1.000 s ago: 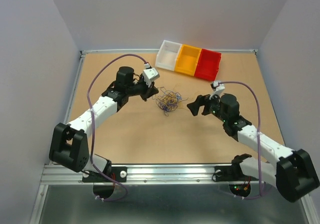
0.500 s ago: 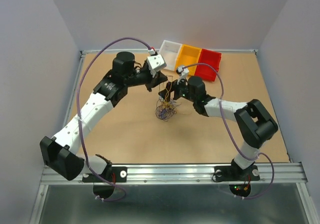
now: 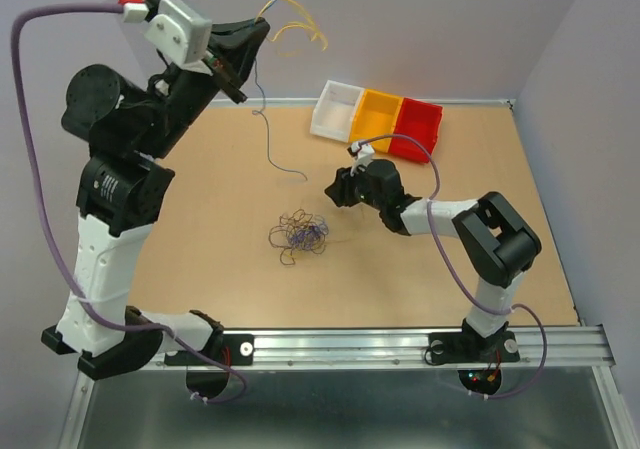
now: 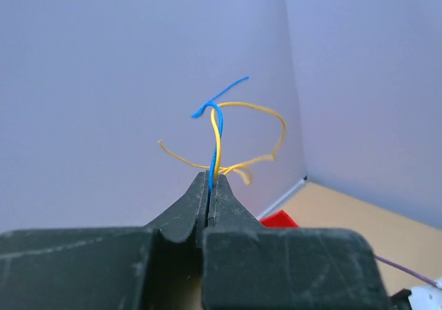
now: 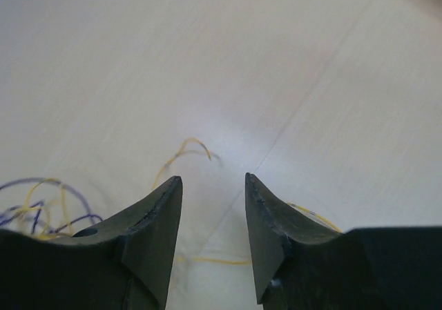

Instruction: Untangle the cables

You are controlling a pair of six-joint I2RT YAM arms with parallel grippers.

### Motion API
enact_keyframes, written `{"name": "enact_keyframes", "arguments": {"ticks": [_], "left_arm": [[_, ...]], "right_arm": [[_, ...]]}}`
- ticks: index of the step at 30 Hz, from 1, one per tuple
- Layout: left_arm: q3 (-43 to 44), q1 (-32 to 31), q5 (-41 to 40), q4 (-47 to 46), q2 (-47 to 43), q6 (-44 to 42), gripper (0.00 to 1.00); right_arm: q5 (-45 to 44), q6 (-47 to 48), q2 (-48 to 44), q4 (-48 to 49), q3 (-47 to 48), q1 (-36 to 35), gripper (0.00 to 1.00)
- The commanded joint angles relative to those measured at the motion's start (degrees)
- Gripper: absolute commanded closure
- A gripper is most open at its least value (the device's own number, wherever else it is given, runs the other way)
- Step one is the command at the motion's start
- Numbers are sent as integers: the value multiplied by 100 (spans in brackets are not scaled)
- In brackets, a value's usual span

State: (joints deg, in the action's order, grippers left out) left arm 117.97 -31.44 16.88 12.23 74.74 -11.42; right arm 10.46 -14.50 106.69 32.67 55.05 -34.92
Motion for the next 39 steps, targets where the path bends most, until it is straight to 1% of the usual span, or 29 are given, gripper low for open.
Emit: {"name": "enact_keyframes", "arguments": {"ticks": [1,2,3,4,5,6,8,9,11,12,14,15,16,17,18,21,27,32,34,35,37,38,39], "left_arm": [[-377,-29,-398,-220,-178,237,100],[-589,-20,-353,-273,-231,228,100],[-809,-29,-326,-326,-293,211,100],[-1281,-29,-213,-440,-406,167,100],[-1520,-29,-134,-493,-460,62,100],[-2010,-29,-72,-554,-513,9,100],[-2487,-29,95,-695,-662,-88,100],[-2951,-29,139,-756,-793,-193,100],[-3454,-29,236,-1002,-917,-264,100],[-3979,-29,280,-1125,-996,-299,100],[-4439,-29,508,-1459,-1198,-413,100],[-4650,-29,587,-1547,-1242,-431,100],[-5009,-29,631,-1644,-1303,-431,100],[-5186,-29,710,-1827,-1321,-405,100],[-5458,-29,772,-1899,-1322,-387,100],[-5741,-29,992,-2110,-1217,-378,100],[-5926,-29,1475,-2102,-742,-387,100],[-5961,-29,1353,-2128,-504,-431,100],[-5987,-29,1431,-2146,-452,-423,100],[-5988,-37,1449,-2146,-425,-422,100],[-5979,-29,1467,-2146,-408,-423,100],[-5979,-29,1458,-2146,-399,-422,100],[-5988,-37,1458,-2146,-399,-431,100]], "right_arm": [[-281,132,-710,399,-370,2,45],[-299,149,-920,407,-441,2,41],[-299,158,-922,416,-520,2,38],[-299,176,-1157,433,-687,2,34],[-290,202,-1264,451,-758,-6,32],[-264,211,-1396,469,-846,-6,31],[-237,237,-1765,504,-1108,2,30],[-237,263,-1888,530,-1188,2,30],[-246,299,-2275,600,-1451,-6,29],[-263,299,-2398,618,-1531,2,28],[-351,334,-2653,680,-1707,2,26],[-404,334,-2897,688,-1864,2,21],[-387,351,-2996,723,-1944,-6,19],[-369,378,-3084,767,-2006,2,16],[-334,413,-3267,802,-2137,2,12],[-98,492,-3436,926,-2261,2,8],[606,528,-3234,1163,-2200,2,8],[1071,449,-2875,1470,-2069,-6,9],[1168,440,-2743,1558,-2024,2,11],[1178,422,-2629,1628,-1998,2,14],[1283,404,-2496,1682,-1901,2,18],[1353,352,-2400,1734,-1875,-6,26],[1336,317,-2364,1752,-1840,2,36]]}}
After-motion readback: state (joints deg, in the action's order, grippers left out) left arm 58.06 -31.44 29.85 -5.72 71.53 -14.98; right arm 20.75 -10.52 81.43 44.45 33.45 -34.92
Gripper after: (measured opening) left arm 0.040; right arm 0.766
